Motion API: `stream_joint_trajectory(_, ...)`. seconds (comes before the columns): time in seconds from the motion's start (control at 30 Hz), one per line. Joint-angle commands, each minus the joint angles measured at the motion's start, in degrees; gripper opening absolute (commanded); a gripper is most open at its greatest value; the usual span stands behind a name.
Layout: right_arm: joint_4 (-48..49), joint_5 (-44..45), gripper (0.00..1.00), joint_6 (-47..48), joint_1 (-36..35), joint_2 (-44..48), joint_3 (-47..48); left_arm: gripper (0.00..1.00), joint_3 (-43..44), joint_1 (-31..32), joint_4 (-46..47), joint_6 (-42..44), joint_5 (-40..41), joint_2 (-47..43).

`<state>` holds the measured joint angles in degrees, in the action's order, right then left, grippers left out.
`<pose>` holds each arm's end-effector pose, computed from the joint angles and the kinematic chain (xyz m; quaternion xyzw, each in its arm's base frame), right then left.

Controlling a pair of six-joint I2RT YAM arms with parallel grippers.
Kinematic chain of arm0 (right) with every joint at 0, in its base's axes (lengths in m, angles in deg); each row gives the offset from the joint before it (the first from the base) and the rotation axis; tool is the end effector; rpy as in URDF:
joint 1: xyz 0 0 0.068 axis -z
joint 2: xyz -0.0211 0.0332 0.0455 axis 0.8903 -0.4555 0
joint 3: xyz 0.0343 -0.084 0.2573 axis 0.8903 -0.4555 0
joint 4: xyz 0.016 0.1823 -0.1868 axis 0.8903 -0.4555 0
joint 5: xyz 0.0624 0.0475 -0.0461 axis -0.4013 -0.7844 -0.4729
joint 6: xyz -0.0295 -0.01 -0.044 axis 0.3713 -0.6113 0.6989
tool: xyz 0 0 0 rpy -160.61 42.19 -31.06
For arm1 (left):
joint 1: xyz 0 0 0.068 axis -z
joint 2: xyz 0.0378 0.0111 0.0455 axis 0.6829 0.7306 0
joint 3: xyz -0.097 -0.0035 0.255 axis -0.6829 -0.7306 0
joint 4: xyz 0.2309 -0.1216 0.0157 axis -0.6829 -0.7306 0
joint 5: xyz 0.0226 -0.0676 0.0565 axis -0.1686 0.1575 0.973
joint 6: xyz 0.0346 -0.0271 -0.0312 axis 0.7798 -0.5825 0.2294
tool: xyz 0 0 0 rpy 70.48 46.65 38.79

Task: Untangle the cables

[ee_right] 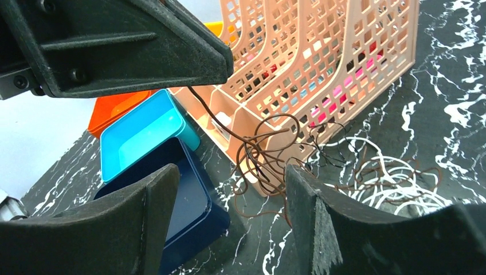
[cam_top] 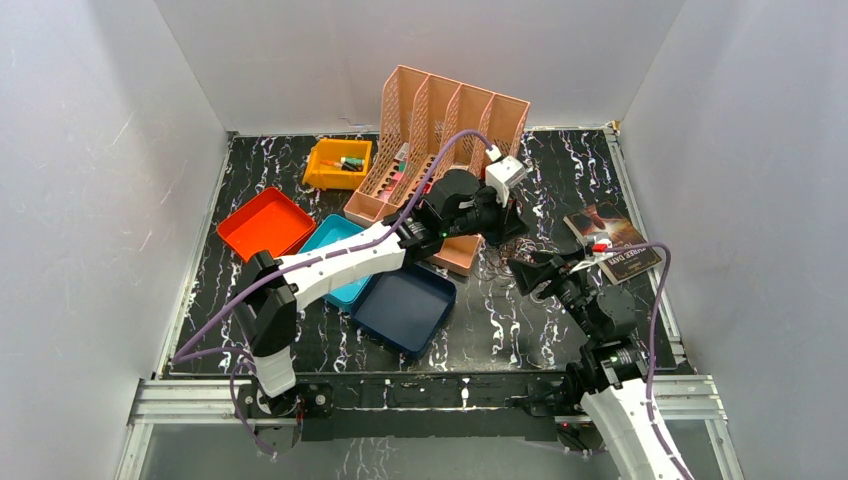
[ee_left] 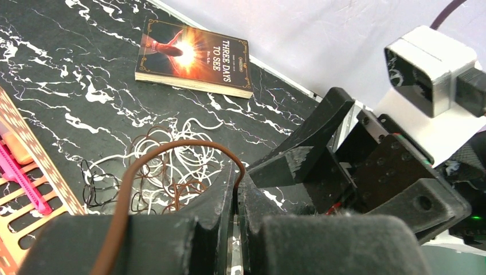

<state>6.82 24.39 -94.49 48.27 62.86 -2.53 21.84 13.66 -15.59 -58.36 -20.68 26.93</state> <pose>0.1126 0.0378 0.2433 -0.0193 0.6738 0.3259 0.6629 0.2308 -0.3679 0.3514 0.3420 0.6670 -0.4618 0.4742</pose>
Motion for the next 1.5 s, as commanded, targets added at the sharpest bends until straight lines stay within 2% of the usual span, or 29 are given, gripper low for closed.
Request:
stream_joint_trajectory(0.0, 13.7, -3.0, 0.74, -0.3, 0.2, -3.8, -0.5, 0.0, 3.1, -0.2, -0.6, -0.9, -1.9, -3.7)
stream_joint_trajectory(0.17, 21.7, -4.3, 0.65, -0.9, 0.1, -8.8, -0.7, 0.0, 3.7, -0.2, -1.2, -1.6, -2.6, -3.2)
stream_joint_trajectory(0.47, 28.6, 1.8, 0.61, -3.2, 0.2, -14.9, -2.2, 0.0, 4.9, -0.2, -1.7, -2.5, -5.6, -2.8)
stream_joint_trajectory(0.67, 16.1, 14.0, 0.5, -7.9, 0.2, -22.9, 1.5, 0.0, 6.6, -0.2, -4.3, -2.1, -5.8, -3.9)
stream_joint_trajectory(0.87, 13.3, 19.6, 0.48, -11.2, 0.2, -25.1, 0.2, 0.0, 9.0, -0.2, -8.1, -0.9, -4.1, -7.0)
stream_joint_trajectory(1.17, 9.6, 23.3, 0.46, -13.3, 0.2, -26.9, -0.4, 0.0, 14.8, -0.2, -16.0, 5.3, 6.0, -13.6)
stream_joint_trajectory(1.47, 8.5, 24.5, 0.47, -13.5, 0.2, -27.4, -1.2, 0.0, 21.9, -0.2, -22.0, 11.0, 10.9, -15.8)
